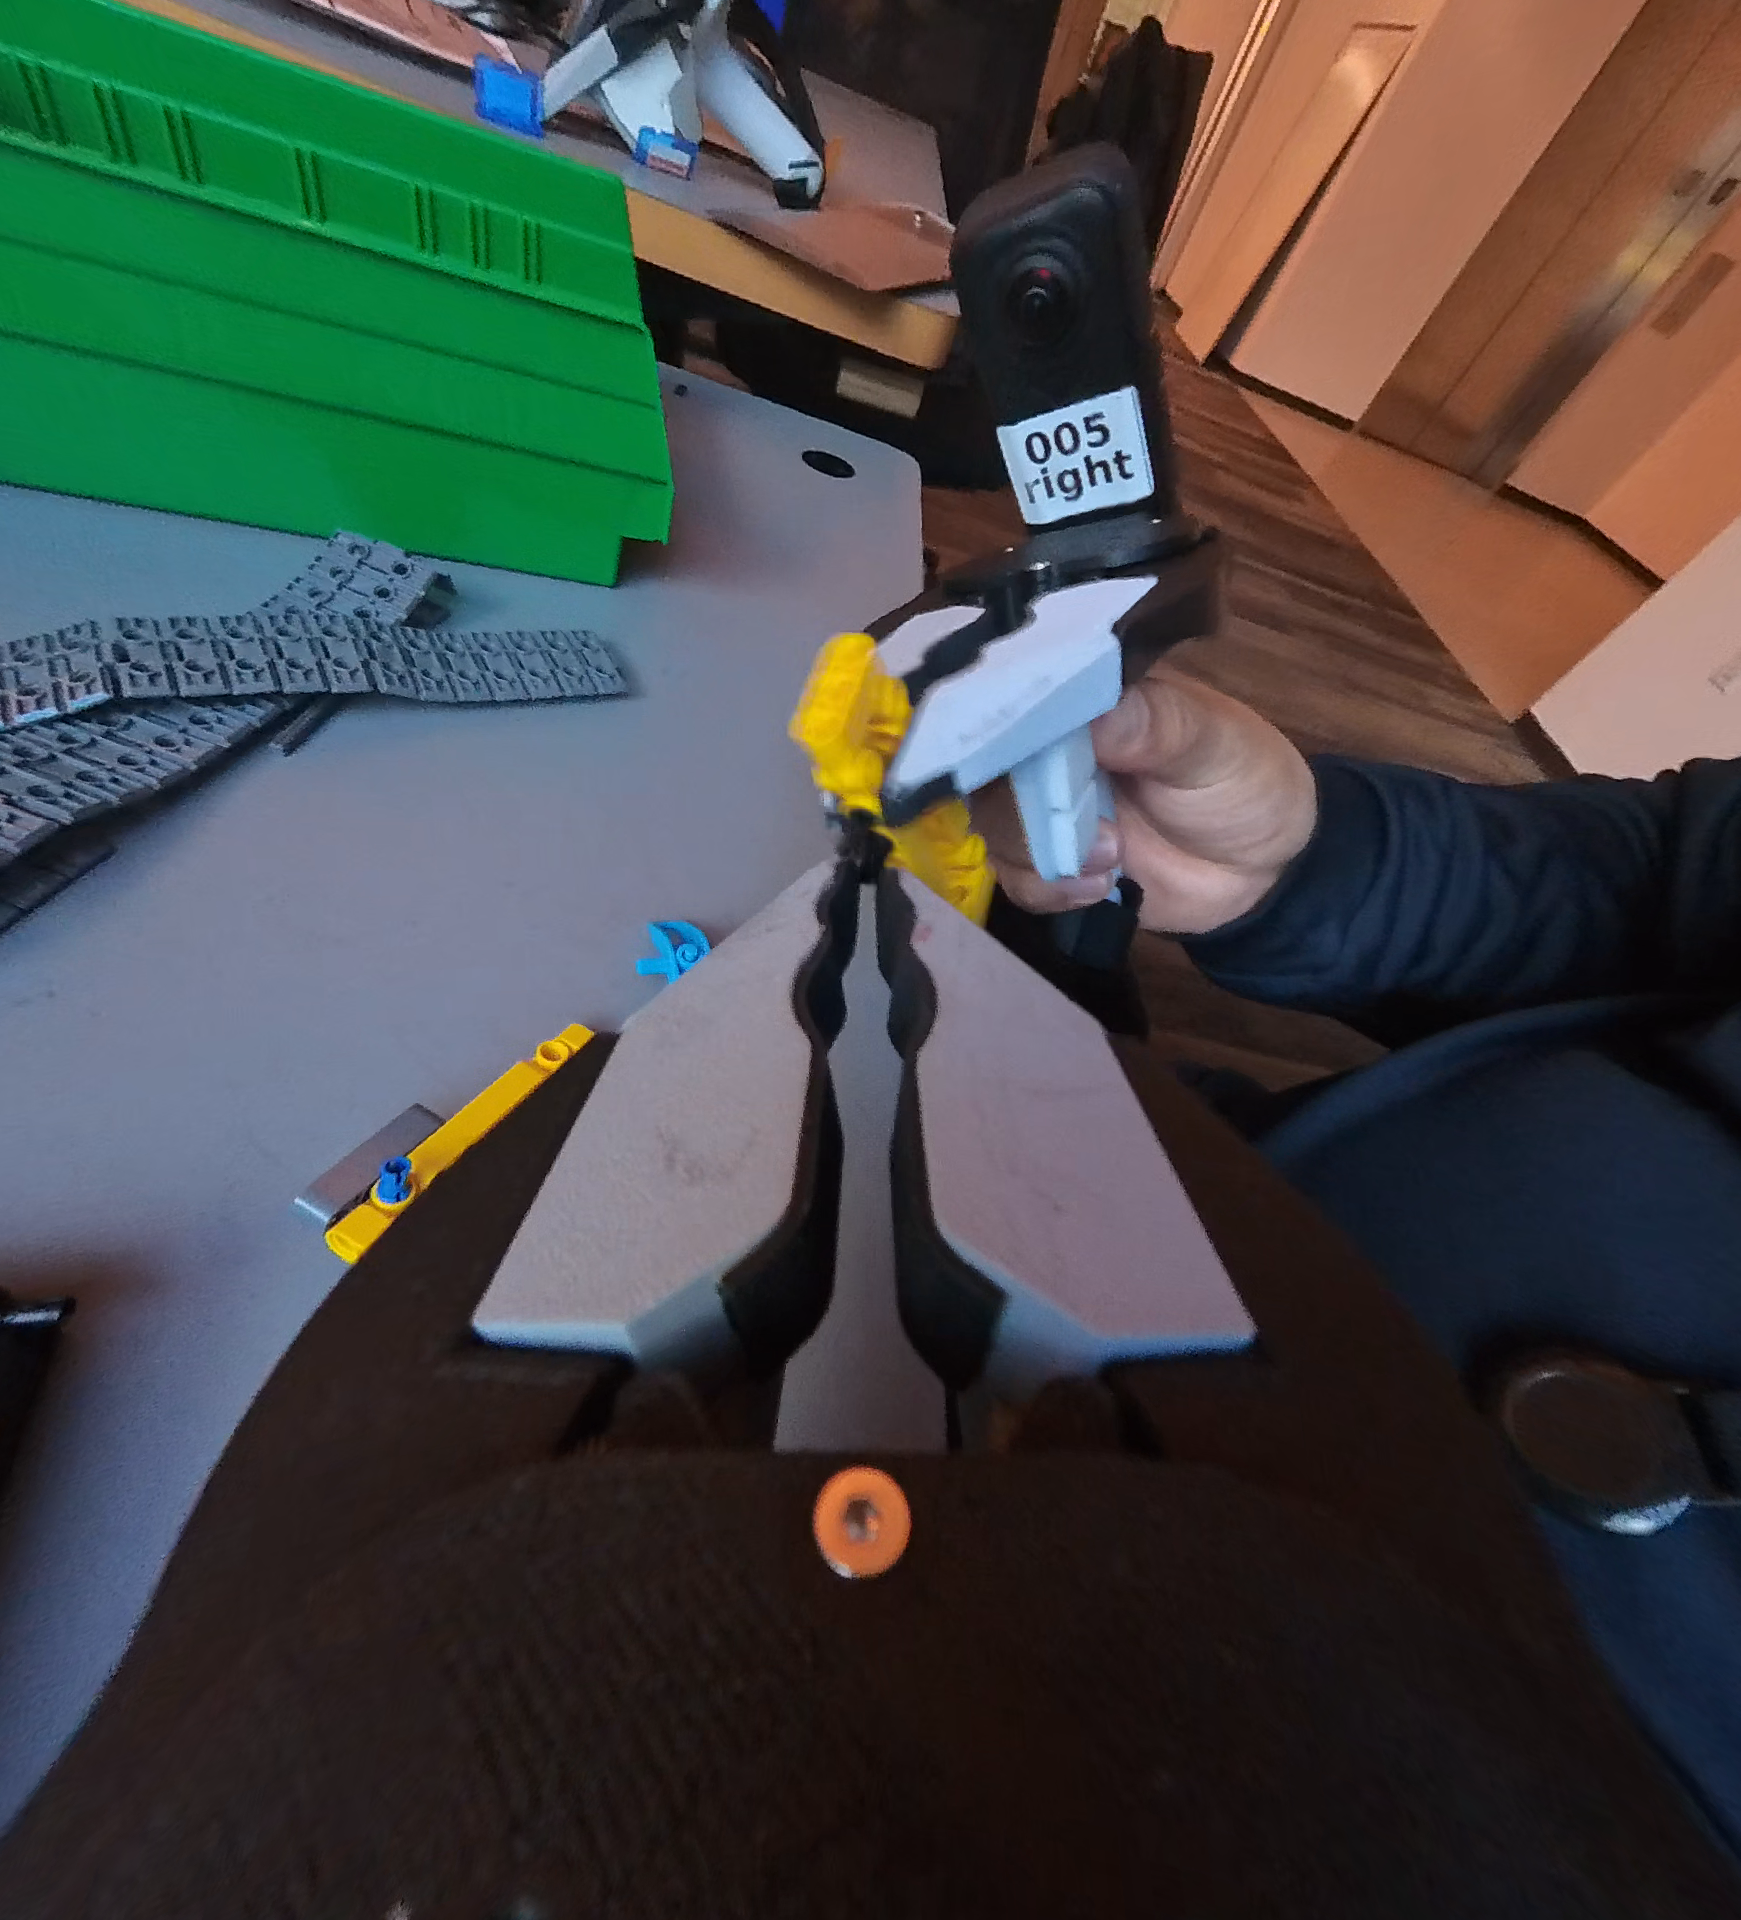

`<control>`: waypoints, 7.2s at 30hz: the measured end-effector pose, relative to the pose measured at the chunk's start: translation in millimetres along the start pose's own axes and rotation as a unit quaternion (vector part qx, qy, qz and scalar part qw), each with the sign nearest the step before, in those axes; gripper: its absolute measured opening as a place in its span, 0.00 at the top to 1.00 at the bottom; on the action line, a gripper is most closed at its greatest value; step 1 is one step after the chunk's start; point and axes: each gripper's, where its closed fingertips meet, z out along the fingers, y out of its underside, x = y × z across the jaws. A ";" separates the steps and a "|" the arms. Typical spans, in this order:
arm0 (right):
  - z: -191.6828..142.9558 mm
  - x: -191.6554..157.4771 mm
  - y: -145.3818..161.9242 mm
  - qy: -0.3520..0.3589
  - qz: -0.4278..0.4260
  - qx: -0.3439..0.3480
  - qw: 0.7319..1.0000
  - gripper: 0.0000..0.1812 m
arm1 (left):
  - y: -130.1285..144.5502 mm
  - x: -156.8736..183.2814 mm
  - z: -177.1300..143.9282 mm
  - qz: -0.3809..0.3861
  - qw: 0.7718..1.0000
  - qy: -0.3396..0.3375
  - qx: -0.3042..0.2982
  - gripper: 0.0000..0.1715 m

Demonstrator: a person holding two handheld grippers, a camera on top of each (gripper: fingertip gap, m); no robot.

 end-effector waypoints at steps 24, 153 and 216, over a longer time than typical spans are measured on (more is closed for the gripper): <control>3.1 -17.4 8.9 -0.055 0.026 -0.056 0.997 0.98 | 2.2 20.3 -1.7 -0.099 0.987 0.123 -0.020 0.96; 6.5 -5.3 18.2 -0.043 -0.061 -0.143 0.987 0.98 | 7.6 2.2 -16.6 -0.107 0.991 0.079 -0.006 0.97; 22.3 -19.1 -35.3 -0.036 -0.010 0.077 0.996 1.00 | -37.6 -2.4 -34.0 -0.067 0.991 0.029 0.113 0.98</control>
